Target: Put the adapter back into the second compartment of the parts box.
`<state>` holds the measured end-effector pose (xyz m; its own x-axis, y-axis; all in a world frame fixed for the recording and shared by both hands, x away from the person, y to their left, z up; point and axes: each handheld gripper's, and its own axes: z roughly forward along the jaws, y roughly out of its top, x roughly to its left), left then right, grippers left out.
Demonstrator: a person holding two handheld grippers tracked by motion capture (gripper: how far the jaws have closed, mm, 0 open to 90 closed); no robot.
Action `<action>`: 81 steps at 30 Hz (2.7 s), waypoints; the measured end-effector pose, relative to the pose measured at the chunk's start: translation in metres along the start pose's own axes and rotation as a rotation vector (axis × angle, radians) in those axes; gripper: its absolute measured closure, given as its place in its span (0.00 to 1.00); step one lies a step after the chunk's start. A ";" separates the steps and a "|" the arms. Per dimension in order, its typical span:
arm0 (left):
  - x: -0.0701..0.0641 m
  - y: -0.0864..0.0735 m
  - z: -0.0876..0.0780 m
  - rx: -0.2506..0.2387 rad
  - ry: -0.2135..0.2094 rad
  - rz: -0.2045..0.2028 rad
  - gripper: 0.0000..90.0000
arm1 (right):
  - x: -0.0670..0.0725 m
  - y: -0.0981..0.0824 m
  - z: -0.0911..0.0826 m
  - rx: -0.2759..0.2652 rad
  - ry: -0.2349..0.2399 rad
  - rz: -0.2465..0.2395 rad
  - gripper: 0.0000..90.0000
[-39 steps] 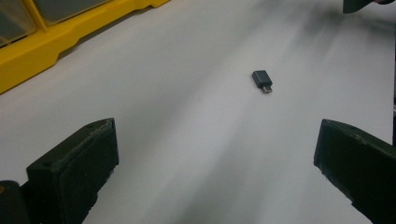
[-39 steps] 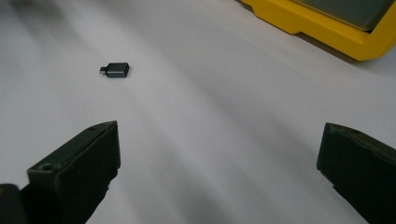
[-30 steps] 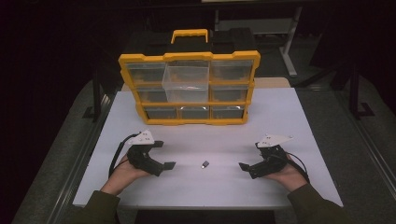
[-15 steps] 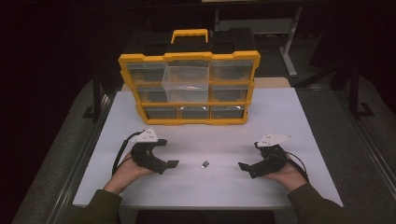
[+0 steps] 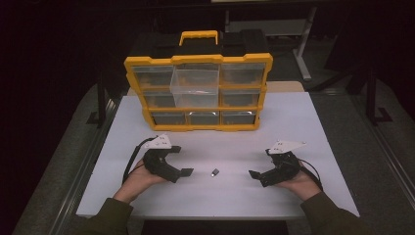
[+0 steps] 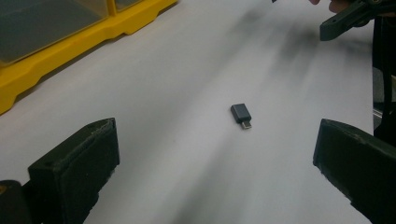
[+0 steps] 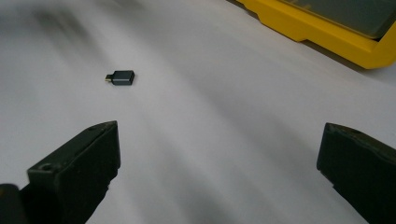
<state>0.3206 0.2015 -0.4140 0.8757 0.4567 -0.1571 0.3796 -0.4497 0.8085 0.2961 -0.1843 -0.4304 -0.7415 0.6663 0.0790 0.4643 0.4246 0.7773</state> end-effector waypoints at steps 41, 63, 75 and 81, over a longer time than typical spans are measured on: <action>-0.017 0.027 0.039 0.005 -0.046 0.029 0.04 | -0.003 -0.004 0.002 0.004 0.008 -0.015 0.00; -0.025 0.029 0.056 0.052 -0.030 0.024 0.31 | -0.002 -0.004 0.002 0.004 0.004 -0.015 0.00; -0.028 0.025 0.067 0.093 -0.035 0.025 0.49 | -0.002 -0.005 0.001 0.010 -0.001 -0.019 0.00; -0.030 0.023 0.074 0.112 -0.032 0.026 0.55 | -0.002 -0.006 0.001 0.013 -0.002 -0.020 0.00</action>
<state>0.3253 0.1207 -0.4332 0.8943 0.4193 -0.1562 0.3855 -0.5448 0.7447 0.2955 -0.1872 -0.4358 -0.7500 0.6586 0.0619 0.4552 0.4459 0.7707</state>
